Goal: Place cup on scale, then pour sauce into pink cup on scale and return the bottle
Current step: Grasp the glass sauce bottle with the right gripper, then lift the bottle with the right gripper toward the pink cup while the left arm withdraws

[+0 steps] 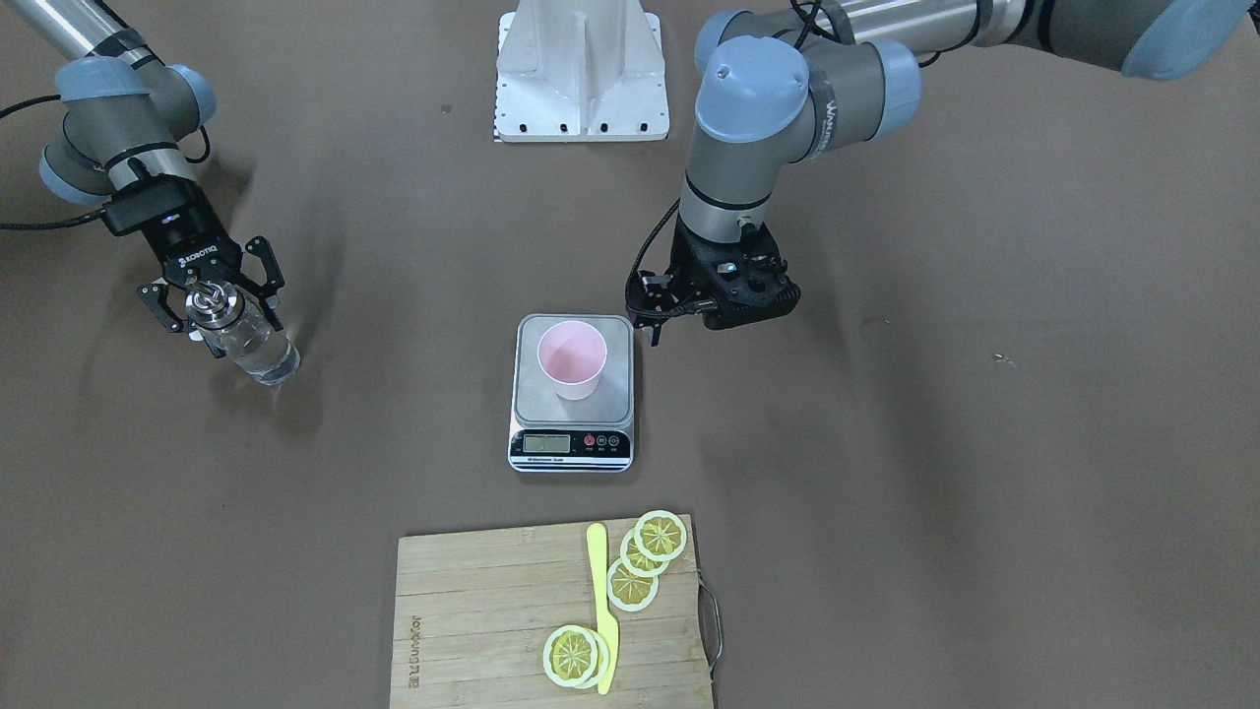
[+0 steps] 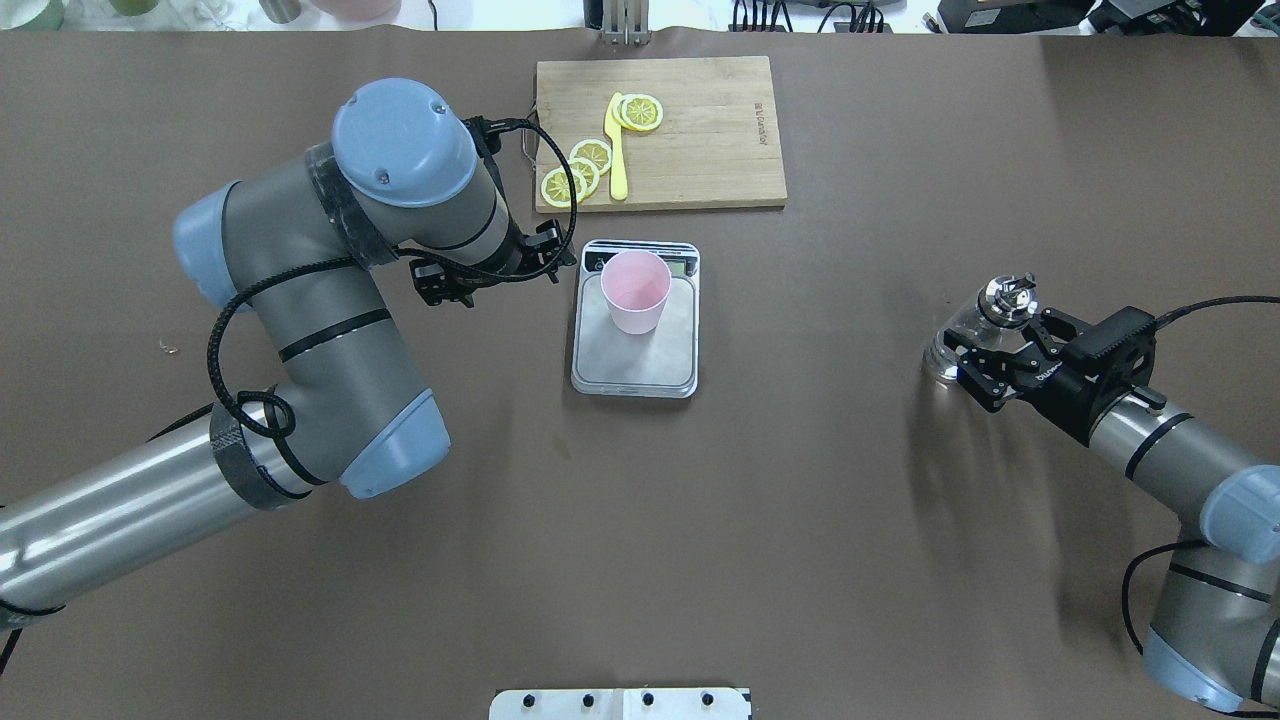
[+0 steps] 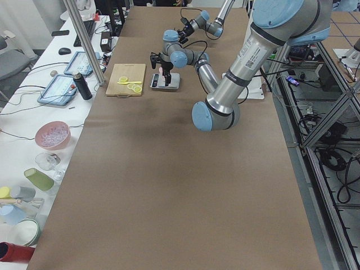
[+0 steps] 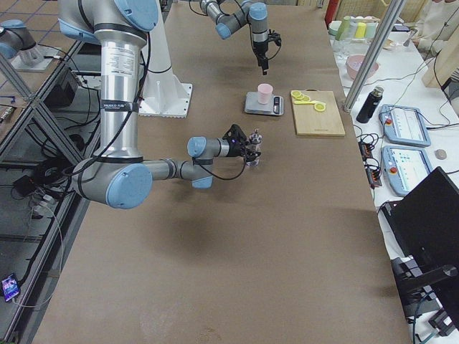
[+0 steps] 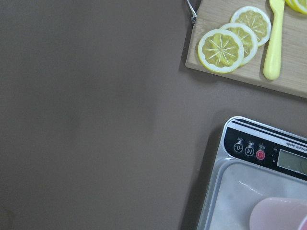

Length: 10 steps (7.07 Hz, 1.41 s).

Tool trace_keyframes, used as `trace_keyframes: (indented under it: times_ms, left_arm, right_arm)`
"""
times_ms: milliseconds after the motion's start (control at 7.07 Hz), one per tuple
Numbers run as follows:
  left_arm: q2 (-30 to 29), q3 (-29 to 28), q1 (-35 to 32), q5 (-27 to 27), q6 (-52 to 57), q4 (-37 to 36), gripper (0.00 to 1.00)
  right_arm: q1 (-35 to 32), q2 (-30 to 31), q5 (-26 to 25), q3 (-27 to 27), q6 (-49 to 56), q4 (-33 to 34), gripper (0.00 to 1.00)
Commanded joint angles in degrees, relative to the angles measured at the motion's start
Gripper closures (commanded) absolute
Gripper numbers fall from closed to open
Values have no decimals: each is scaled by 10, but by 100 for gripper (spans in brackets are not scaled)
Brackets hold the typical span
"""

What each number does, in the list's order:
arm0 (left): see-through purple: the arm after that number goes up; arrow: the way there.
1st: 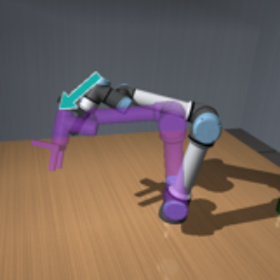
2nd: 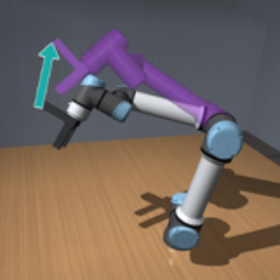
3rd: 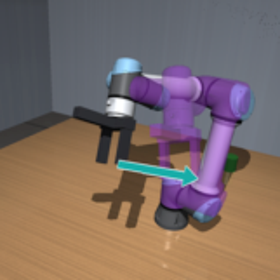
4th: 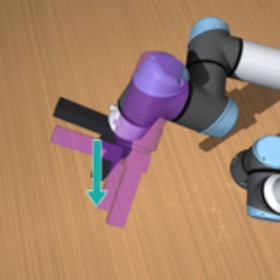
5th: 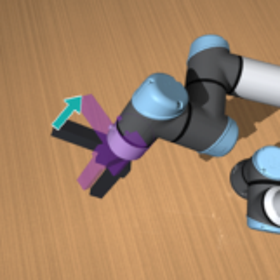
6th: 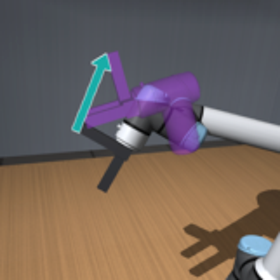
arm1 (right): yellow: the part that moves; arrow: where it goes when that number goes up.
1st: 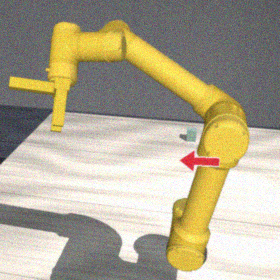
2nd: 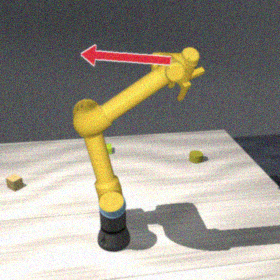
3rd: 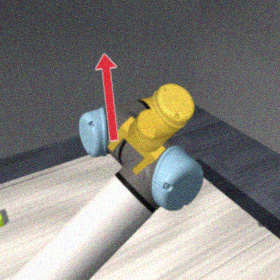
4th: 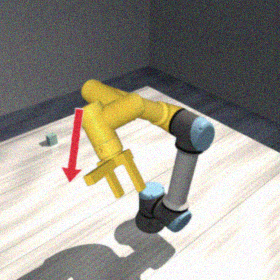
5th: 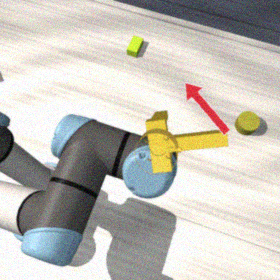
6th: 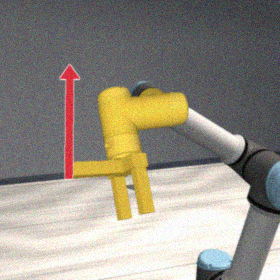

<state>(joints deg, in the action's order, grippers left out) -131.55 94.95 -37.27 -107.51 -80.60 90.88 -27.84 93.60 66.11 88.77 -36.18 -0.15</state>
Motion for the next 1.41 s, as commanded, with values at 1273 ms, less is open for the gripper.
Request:
trace_keyframes:
  times_ms: [1273]
  left_arm:
    - [164,73,-232,-78,417,-55,1]
  right_arm:
    - [-18,-268,-96,236,172,758,100]
